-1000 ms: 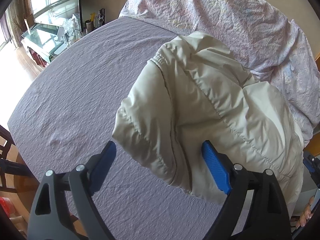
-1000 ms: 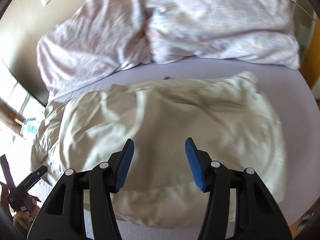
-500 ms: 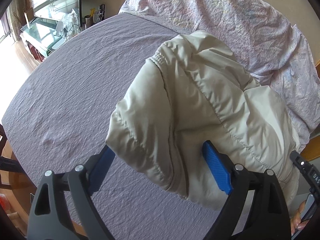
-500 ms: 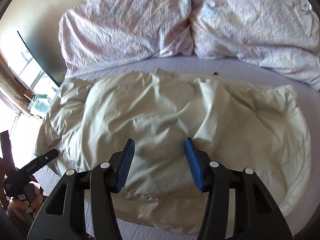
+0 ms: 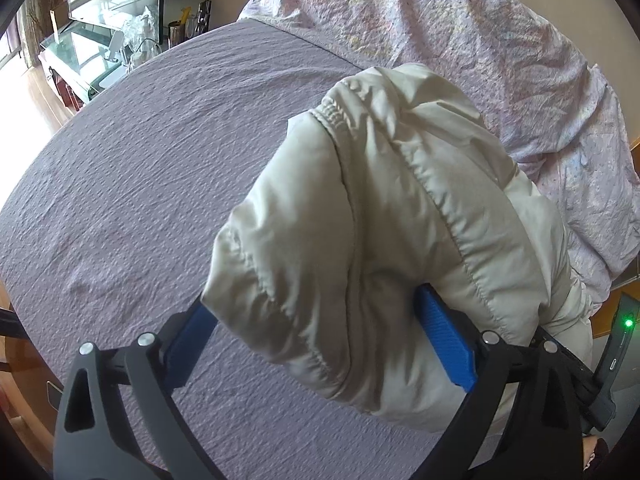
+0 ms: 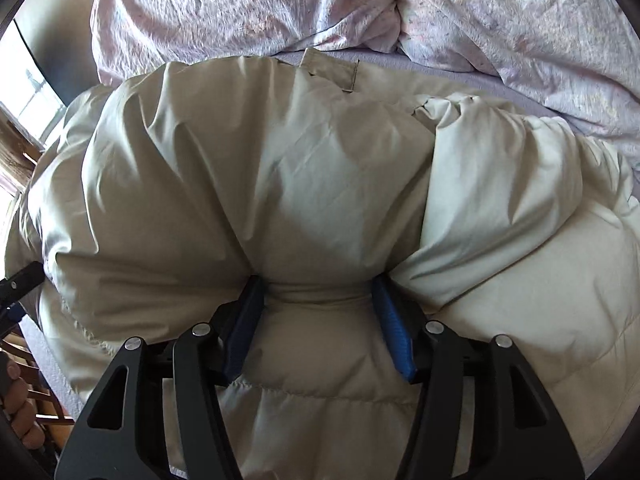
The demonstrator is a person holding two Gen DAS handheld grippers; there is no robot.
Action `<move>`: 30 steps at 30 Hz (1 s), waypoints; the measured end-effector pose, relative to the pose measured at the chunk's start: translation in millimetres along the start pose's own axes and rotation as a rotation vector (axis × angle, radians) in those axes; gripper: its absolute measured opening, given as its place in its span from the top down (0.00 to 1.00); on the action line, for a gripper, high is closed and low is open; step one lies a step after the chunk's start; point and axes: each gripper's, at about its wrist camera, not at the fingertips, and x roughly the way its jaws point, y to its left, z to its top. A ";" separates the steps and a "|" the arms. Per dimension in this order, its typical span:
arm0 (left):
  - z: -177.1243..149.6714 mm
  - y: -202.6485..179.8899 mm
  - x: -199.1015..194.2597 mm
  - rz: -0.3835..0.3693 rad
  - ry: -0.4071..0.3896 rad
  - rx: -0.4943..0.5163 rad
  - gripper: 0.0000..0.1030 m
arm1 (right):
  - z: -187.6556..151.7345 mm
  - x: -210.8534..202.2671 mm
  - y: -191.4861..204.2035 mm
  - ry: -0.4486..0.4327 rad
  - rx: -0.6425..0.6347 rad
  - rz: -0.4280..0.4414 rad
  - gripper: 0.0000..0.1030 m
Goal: Fold large clothes
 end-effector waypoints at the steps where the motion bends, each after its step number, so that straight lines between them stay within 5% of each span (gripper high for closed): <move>1: 0.2 -0.1 0.9 0.000 0.001 -0.003 0.05 | -0.1 0.0 -0.1 -0.001 0.000 0.004 0.44; 17: 3.2 8.2 26.1 -0.072 0.035 -0.136 0.04 | -0.8 -1.9 -1.8 -0.005 -0.005 0.024 0.44; 25: 6.2 -9.3 5.5 -0.136 -0.020 -0.111 0.61 | -2.5 -3.8 -2.5 -0.018 -0.007 0.026 0.44; 30: 11.8 -16.9 -17.6 -0.199 -0.060 -0.099 0.72 | -4.0 -5.0 -3.4 -0.026 -0.006 0.032 0.44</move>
